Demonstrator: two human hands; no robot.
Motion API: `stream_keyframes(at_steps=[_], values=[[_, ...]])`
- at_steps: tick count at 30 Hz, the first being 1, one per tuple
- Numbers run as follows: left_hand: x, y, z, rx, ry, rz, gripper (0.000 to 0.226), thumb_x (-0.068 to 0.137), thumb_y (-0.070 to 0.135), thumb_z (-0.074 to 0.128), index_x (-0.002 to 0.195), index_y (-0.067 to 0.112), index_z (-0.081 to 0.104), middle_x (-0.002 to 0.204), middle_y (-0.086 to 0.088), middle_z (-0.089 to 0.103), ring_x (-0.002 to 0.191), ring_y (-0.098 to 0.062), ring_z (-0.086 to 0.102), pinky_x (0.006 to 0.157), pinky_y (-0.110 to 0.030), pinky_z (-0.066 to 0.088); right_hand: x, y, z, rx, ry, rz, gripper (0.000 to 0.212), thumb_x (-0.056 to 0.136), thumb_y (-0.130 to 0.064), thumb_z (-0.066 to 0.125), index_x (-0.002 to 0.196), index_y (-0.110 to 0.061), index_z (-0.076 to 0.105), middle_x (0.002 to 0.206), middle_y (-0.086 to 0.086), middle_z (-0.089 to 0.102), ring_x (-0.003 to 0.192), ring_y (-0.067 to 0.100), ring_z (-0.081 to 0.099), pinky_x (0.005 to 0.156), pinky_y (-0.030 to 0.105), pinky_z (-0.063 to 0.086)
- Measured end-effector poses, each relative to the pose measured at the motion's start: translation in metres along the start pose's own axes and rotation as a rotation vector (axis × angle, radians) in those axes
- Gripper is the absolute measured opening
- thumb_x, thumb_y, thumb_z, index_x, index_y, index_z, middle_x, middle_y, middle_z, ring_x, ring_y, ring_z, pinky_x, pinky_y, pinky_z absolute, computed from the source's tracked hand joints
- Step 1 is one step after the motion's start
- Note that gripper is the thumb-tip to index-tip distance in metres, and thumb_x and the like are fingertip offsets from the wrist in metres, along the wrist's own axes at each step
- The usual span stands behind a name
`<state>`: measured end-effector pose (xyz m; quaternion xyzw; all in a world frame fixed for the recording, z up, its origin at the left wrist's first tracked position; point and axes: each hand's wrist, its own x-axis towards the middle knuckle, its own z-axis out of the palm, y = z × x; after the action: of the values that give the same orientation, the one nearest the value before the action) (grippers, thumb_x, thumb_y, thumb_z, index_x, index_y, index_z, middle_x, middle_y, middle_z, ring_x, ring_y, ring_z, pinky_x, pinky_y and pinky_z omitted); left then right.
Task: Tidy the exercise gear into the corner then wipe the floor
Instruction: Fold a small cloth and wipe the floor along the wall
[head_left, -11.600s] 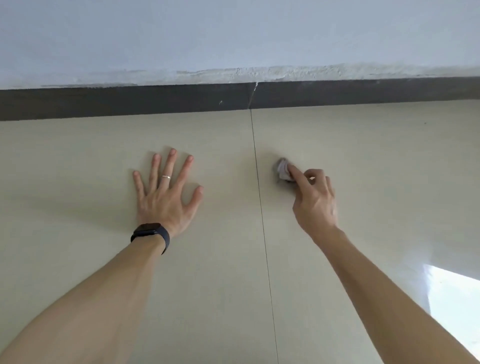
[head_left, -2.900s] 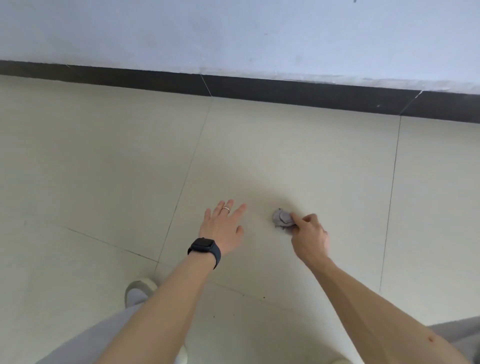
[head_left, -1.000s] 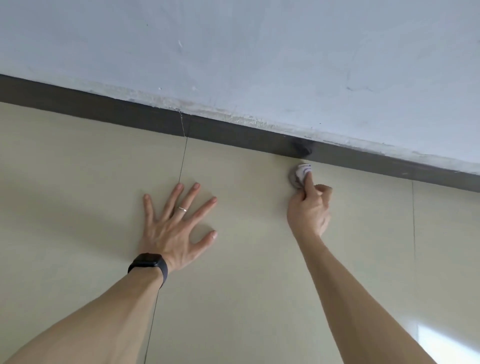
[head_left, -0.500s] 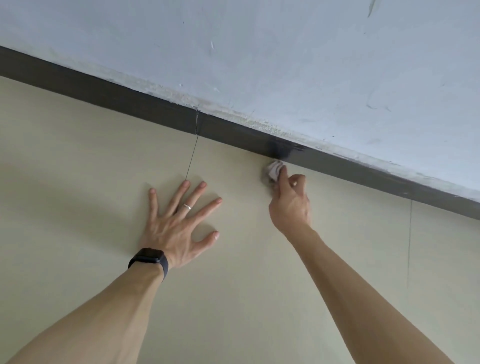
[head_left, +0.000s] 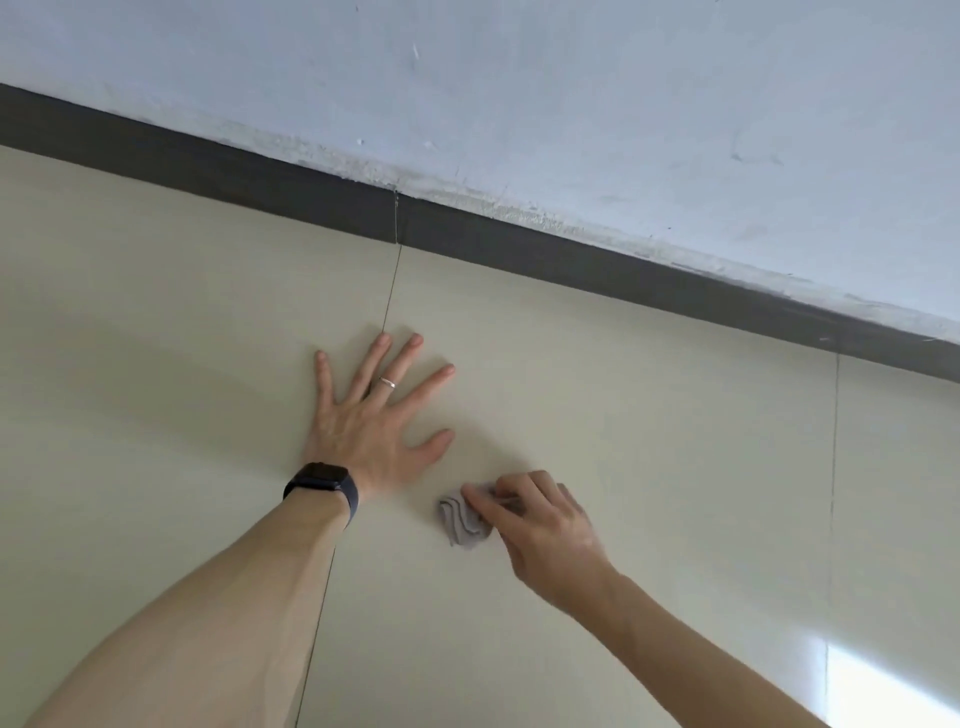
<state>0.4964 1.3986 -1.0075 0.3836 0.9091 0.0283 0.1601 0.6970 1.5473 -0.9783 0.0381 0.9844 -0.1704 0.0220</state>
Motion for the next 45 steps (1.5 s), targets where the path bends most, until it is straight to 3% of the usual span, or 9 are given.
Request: stream_keyframes(at_steps=[3,8,14,17,22,31,37,40,45], values=[[-0.001,-0.001,-0.001,0.013,-0.022,0.023,0.07,0.086,0.081,0.017,0.148,0.061,-0.006,0.163,0.017,-0.02,0.152,-0.015,-0.019,0.114,-0.07,-0.005,0.021,0.041,-0.015,-0.149,-0.032,-0.142,0.051,0.078,-0.006,0.061,0.122,-0.032,0.067,0.101,-0.002,0.062,0.083,0.023,0.059,0.061,0.034,0.049],[-0.002,-0.005,0.005,0.03,0.016,0.041,0.07,0.087,0.08,0.018,0.15,0.059,-0.002,0.165,0.015,-0.014,0.153,-0.017,-0.014,0.114,-0.071,-0.002,0.035,0.07,-0.011,-0.051,0.262,0.567,0.043,0.09,-0.008,0.059,0.127,-0.027,0.065,0.113,0.009,0.055,0.094,0.034,0.049,0.077,0.048,0.051],[-0.005,-0.003,0.007,0.034,0.041,0.044,0.068,0.088,0.079,0.022,0.15,0.06,0.0,0.166,0.016,-0.012,0.153,-0.016,-0.012,0.115,-0.07,-0.002,-0.126,-0.043,0.031,-0.02,0.027,0.079,0.053,0.082,-0.02,0.061,0.134,-0.033,0.059,0.114,0.0,0.055,0.094,0.027,0.055,0.072,0.038,0.05],[-0.006,-0.001,0.006,0.027,0.043,0.026,0.067,0.089,0.077,0.022,0.15,0.059,0.0,0.166,0.016,-0.01,0.153,-0.015,-0.011,0.115,-0.069,-0.002,-0.125,-0.007,0.017,-0.124,0.014,-0.066,0.057,0.078,-0.011,0.057,0.129,-0.034,0.061,0.108,-0.002,0.059,0.088,0.023,0.057,0.067,0.034,0.05],[-0.038,0.021,0.016,0.019,0.125,-0.036,0.063,0.096,0.063,0.02,0.156,0.045,0.011,0.168,0.004,0.006,0.154,-0.023,0.005,0.118,-0.066,0.004,-0.087,0.05,0.005,-0.062,0.346,0.776,0.054,0.082,-0.002,0.059,0.131,-0.024,0.062,0.112,0.01,0.055,0.089,0.036,0.05,0.077,0.048,0.05],[-0.177,0.073,0.077,-0.023,0.068,0.115,0.062,0.096,0.054,0.033,0.156,0.041,0.024,0.167,0.005,0.01,0.154,-0.023,0.012,0.119,-0.061,0.012,-0.25,-0.117,0.063,0.051,0.074,0.251,0.057,0.082,-0.012,0.053,0.134,-0.033,0.059,0.114,-0.001,0.054,0.092,0.025,0.054,0.071,0.034,0.047],[-0.178,0.075,0.079,-0.026,0.045,0.101,0.062,0.097,0.055,0.028,0.157,0.042,0.017,0.168,0.005,0.007,0.154,-0.024,0.008,0.12,-0.061,0.007,-0.287,-0.01,0.019,-0.018,0.291,1.009,0.048,0.088,-0.006,0.057,0.13,-0.028,0.065,0.109,0.004,0.059,0.102,0.032,0.048,0.081,0.044,0.046],[-0.18,0.077,0.081,-0.035,0.048,0.095,0.061,0.098,0.054,0.026,0.157,0.041,0.016,0.168,0.003,0.006,0.154,-0.026,0.007,0.119,-0.063,0.006,-0.3,-0.038,0.029,0.095,0.374,1.253,0.049,0.089,-0.003,0.055,0.131,-0.025,0.064,0.109,0.005,0.052,0.098,0.03,0.047,0.084,0.043,0.048],[-0.18,0.075,0.081,-0.052,0.054,0.103,0.061,0.098,0.054,0.027,0.157,0.04,0.017,0.168,0.003,0.007,0.154,-0.027,0.007,0.119,-0.064,0.006,-0.289,-0.177,0.08,0.154,0.264,0.767,0.054,0.08,-0.003,0.069,0.131,-0.019,0.063,0.104,0.005,0.055,0.085,0.028,0.057,0.069,0.034,0.049]])
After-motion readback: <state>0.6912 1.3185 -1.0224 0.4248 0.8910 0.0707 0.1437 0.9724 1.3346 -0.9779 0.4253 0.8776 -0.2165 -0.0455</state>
